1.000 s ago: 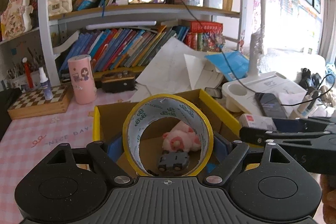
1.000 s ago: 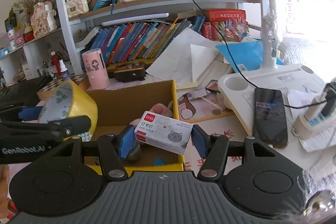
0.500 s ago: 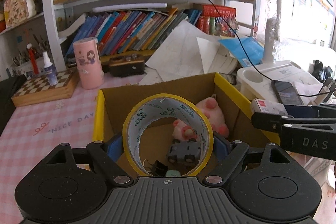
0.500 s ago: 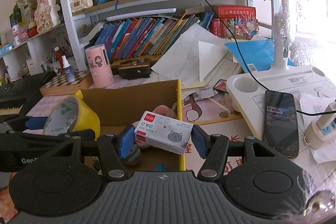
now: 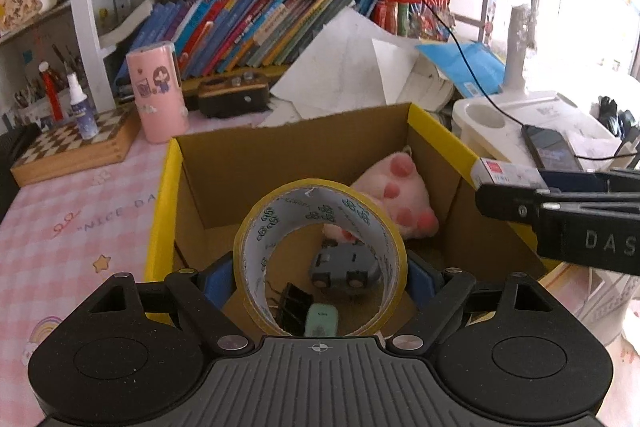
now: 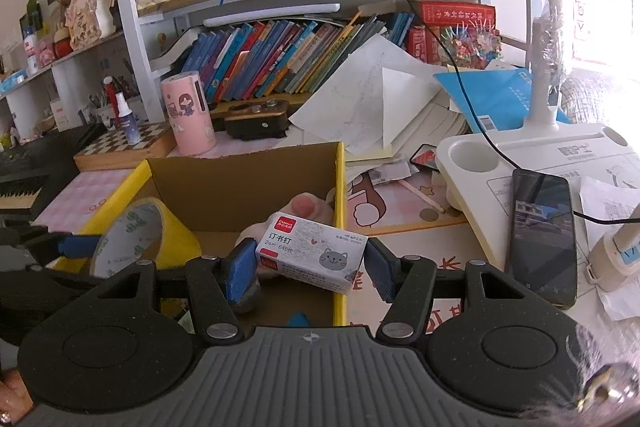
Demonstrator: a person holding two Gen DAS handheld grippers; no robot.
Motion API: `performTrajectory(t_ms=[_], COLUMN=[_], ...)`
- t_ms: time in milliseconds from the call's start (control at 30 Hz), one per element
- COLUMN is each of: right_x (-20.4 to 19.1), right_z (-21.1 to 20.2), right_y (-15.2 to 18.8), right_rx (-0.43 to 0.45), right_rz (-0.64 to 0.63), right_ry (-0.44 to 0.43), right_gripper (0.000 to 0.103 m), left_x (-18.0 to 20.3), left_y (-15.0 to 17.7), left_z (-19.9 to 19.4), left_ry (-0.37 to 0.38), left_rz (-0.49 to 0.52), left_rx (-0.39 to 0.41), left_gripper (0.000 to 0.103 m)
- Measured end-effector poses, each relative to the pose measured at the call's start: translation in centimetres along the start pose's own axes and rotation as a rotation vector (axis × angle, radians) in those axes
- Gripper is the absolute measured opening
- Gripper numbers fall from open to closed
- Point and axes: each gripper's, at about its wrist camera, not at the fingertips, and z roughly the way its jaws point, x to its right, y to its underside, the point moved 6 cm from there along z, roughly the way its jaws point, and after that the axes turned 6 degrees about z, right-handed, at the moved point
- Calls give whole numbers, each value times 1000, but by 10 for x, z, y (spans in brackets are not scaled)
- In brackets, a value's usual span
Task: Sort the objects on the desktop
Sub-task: 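Open left gripper to drop the tape roll while right gripper releases the staples box into the box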
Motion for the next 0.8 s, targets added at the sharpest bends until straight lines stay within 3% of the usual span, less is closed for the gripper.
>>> performTrajectory(t_ms=[167,233,500,800], right_x=[-1,-1,-5,-19], right_z=[5,6,14,21], right_y=[-1,-1,-5,-7], right_rx=[-9,-12,-19,-32], right_rz=[-10,-18,-43,-80], right_ry=[-7,-9,-29,-72], right_gripper=[56,56,56,56], left_x=[0,-1,-7,-31], left_y=[1,-1,-9,-4], left_z=[1,-2,-17,-35], left_ry=[-6,-10,-58,-133], left_rz=[13,13,9,-90], left_rx=[-12,12,82,121], left_gripper=[87,92,92,92])
